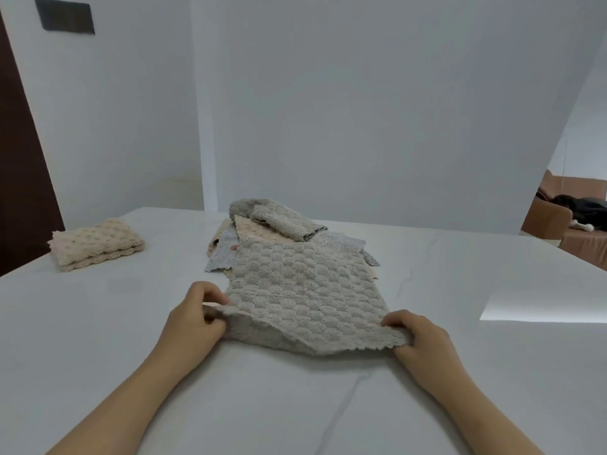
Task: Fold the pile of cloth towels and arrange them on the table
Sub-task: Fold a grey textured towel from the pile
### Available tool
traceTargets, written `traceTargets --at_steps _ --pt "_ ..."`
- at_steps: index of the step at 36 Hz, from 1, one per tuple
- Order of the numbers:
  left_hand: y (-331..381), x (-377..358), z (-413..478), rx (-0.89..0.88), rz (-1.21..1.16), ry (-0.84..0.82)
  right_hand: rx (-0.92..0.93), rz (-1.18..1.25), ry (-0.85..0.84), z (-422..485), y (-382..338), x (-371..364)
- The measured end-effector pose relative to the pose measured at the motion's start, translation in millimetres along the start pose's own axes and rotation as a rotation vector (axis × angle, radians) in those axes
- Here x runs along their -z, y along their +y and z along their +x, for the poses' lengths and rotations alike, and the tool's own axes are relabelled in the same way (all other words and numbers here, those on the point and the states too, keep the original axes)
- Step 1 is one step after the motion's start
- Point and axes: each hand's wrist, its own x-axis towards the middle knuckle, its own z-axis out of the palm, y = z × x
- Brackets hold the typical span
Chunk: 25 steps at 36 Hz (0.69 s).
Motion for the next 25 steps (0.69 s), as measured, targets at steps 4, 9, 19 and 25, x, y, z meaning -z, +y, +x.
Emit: traceTargets --at_steps 4,9,19,25 --pt "-2.8 0.3 1.2 -0.062 0.033 -0.142 -0.071 0.149 0.028 1.9 -1.4 0.3" --pt "-2.3 2.7 7.5 -0.083 0.022 -0.073 -0.139 0.340 0.031 2.8 -1.3 -1.0" --pt "-12.0 -3.0 11.2 -0.003 -0.025 -0.168 -0.198 0.342 0.055 19.8 4.9 -8.1" --pt "-10.7 -6.4 20.1 -0.139 0.159 -0.104 -0.290 0.303 0.026 32.1 9.9 -10.6"
